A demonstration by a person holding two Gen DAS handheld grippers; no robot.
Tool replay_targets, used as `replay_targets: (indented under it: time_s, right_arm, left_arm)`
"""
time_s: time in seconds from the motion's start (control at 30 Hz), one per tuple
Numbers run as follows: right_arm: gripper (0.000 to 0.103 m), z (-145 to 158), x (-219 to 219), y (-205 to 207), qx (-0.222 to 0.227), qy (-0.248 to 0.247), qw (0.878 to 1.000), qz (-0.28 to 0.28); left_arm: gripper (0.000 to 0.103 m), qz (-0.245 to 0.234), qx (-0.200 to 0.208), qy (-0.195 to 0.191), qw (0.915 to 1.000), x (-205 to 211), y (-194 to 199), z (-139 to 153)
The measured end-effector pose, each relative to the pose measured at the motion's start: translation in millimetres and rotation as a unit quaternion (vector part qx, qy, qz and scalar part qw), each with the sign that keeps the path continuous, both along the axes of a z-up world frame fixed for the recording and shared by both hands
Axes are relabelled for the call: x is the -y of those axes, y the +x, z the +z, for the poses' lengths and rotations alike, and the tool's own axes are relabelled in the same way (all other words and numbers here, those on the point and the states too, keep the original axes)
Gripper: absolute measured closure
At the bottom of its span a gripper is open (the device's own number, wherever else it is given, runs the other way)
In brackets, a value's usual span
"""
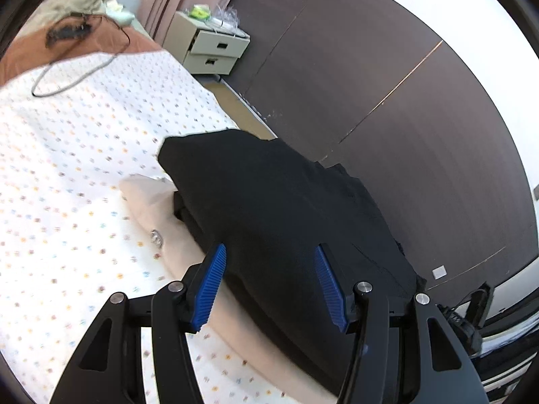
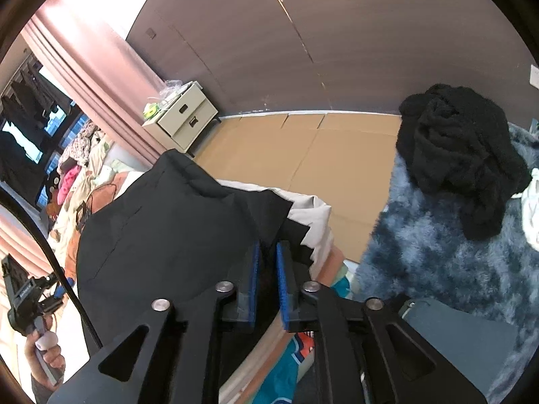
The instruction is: Fold large clothes
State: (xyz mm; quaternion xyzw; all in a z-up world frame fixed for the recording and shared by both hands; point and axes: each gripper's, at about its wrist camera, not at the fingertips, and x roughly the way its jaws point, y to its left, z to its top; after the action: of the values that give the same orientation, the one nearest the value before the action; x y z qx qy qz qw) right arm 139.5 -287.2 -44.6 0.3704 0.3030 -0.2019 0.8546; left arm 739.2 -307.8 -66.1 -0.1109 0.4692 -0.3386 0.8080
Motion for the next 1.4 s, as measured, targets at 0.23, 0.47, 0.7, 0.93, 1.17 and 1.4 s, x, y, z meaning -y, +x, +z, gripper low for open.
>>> replay_targets:
  time_s: [0.23, 0.47, 0.7, 0.93, 1.17, 1.4]
  right_arm:
    - [0.014, 34.9, -38.3, -29.3, 0.024, -0.026, 0.999, 0.033]
    - [0.014, 57.2, -73.1, -62.8, 0.038, -0.038, 0.996, 0.065]
    - [0.014, 62.7, -106.1, -94.6, 0.043, -0.048, 0.995, 0.078]
    - [0.014, 79.5, -151.2, -128.6, 0.059, -0.058, 0.992, 0.09]
    - [0.014, 91.6, -193.2, -169.2, 0.067, -0.092, 0.987, 0.115]
    - [0.014, 90.6, -219.5, -205.8, 0.081, -0.114, 0.982, 0.128]
  left_arm:
    - [0.02, -0.014, 0.035, 0.019, 0.9991, -18.2, -46.3, 37.2]
    - [0.018, -0.027, 0.056, 0.024, 0.9978, -47.4, -96.5, 64.5]
    - [0.017, -0.026, 0.09, 0.021, 0.9954, -90.8, -146.7, 90.7]
    - [0.017, -0.021, 0.121, 0.009, 0.9923, -138.8, -200.6, 112.0]
    - [0.017, -0.006, 0.154, -0.007, 0.988, -179.3, -258.5, 128.7]
    - [0.017, 0.014, 0.178, -0.006, 0.9838, -209.6, -314.7, 135.3]
